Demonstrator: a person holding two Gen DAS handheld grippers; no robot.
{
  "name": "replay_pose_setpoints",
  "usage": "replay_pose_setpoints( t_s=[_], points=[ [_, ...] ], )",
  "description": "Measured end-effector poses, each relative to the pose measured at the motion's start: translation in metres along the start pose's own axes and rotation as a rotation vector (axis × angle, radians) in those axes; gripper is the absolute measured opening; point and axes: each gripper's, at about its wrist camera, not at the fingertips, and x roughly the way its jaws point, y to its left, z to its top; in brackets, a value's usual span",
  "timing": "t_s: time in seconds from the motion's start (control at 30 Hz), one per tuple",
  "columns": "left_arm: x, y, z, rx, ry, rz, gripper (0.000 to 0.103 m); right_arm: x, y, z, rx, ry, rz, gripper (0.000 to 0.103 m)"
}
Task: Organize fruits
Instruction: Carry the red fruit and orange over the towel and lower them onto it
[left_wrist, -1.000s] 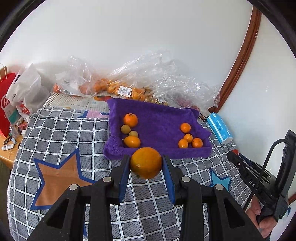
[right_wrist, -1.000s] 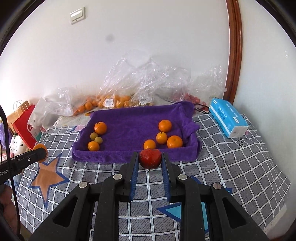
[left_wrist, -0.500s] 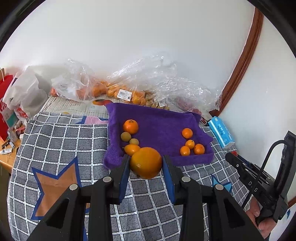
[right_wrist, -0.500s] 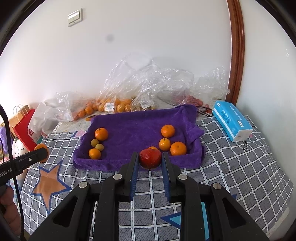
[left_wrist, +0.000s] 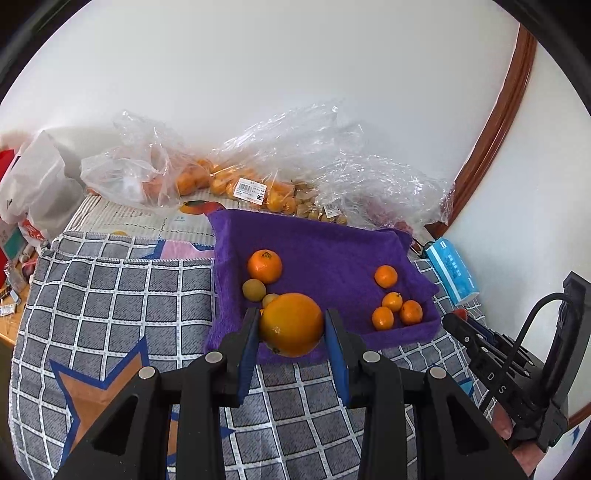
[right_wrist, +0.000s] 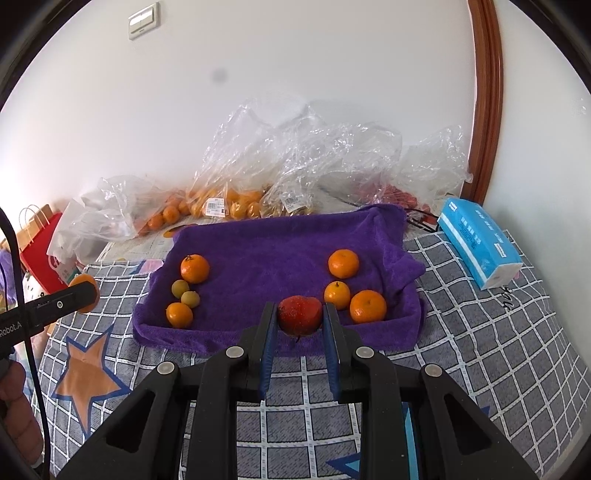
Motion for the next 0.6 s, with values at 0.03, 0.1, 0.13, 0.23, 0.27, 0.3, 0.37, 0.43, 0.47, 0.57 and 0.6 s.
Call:
replay_pose_setpoints(
  t_s=[0.03, 0.1, 0.13, 0.23, 0.27, 0.3, 0.37, 0.43, 0.47, 0.57, 0.6],
  points=[
    [0.003, 0.000, 0.002, 0.002, 0.002, 0.000, 0.033, 0.004, 0.000, 0.001, 0.001, 0.003, 0.000, 0.024],
    [0.010, 0.002, 0.005, 0.005, 0.007, 0.000, 0.033, 0.012, -0.001, 0.002, 0.002, 0.011, -0.003, 0.024],
    [0.014, 0.002, 0.007, 0.006, 0.009, 0.001, 0.033, 0.016, -0.001, 0.003, 0.002, 0.014, -0.004, 0.024],
    [0.026, 0.005, 0.010, 0.005, 0.021, 0.001, 0.033, 0.026, -0.001, 0.005, 0.000, 0.022, -0.007, 0.024],
    [0.031, 0.006, 0.011, 0.004, 0.027, 0.001, 0.033, 0.030, -0.001, 0.005, -0.001, 0.025, -0.009, 0.024],
    [0.035, 0.007, 0.012, 0.003, 0.031, 0.001, 0.033, 0.034, -0.001, 0.005, 0.000, 0.028, -0.009, 0.024],
    [0.044, 0.008, 0.015, 0.002, 0.039, 0.004, 0.033, 0.042, -0.002, 0.007, 0.002, 0.037, -0.008, 0.024],
    [0.052, 0.009, 0.017, -0.002, 0.048, 0.003, 0.033, 0.050, -0.003, 0.008, 0.002, 0.044, -0.007, 0.024],
    [0.055, 0.010, 0.017, -0.003, 0.052, 0.002, 0.033, 0.054, -0.003, 0.008, 0.000, 0.047, -0.008, 0.024],
    [0.066, 0.011, 0.020, -0.007, 0.064, 0.001, 0.033, 0.064, -0.002, 0.008, 0.001, 0.056, -0.005, 0.024],
    [0.069, 0.011, 0.020, -0.007, 0.067, 0.001, 0.033, 0.067, -0.002, 0.008, 0.001, 0.059, -0.003, 0.024]
  ],
)
